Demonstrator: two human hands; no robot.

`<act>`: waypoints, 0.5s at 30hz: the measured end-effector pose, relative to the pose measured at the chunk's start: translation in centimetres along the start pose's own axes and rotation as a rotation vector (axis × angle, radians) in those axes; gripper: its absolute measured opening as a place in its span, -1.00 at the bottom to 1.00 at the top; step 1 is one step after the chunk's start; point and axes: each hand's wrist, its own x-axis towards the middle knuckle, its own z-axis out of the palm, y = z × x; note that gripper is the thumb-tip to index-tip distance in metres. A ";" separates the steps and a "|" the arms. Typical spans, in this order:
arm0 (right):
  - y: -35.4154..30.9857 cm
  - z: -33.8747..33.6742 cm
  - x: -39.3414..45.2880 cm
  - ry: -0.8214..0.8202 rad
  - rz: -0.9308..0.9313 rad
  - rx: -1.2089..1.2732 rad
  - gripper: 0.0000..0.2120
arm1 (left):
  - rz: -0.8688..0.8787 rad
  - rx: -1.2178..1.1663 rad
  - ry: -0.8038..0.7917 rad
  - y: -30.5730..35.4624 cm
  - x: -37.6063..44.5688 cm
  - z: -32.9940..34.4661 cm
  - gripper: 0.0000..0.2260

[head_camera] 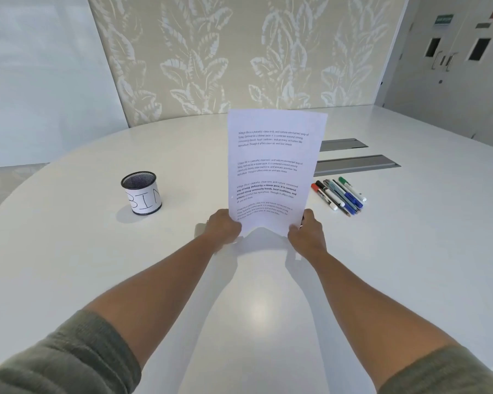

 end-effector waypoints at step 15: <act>-2.7 1.4 5.3 0.060 -0.003 0.183 -0.83 | 0.053 -0.090 0.066 0.9 5.3 -2.5 -0.72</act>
